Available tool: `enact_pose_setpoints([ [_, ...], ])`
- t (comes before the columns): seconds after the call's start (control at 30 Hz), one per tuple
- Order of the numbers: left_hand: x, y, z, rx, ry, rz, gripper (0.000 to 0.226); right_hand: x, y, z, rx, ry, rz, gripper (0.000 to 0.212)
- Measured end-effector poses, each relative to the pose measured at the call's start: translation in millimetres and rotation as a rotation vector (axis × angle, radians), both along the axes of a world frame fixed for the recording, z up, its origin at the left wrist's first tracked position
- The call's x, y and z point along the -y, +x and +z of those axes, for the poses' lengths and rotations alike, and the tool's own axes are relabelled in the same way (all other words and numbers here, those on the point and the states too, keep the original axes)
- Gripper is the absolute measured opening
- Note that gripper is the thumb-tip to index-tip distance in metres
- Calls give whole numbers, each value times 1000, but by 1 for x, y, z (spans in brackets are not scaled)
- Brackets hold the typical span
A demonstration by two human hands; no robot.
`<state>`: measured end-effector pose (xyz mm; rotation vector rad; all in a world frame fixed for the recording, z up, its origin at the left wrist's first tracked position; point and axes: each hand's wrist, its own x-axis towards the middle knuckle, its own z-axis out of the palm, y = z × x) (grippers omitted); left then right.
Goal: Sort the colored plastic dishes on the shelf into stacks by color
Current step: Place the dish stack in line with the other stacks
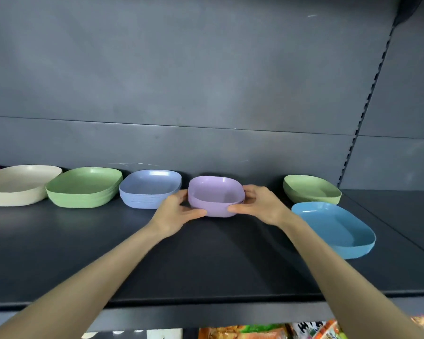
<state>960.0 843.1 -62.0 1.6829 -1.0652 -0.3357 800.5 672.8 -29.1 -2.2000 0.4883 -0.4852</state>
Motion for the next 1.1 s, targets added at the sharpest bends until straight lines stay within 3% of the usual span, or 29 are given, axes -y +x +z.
enact_pose_setpoints([
  [0.23,12,19,-8,77,67,11,49,12,17,-1,-23,47,-5,50],
  [0.53,21,18,-23,231,97,199,45,20,26,-13,35,90,-22,61],
  [1.1,21,13,-20,358,193,374,30,15,31,-17,121,40,-66,55],
])
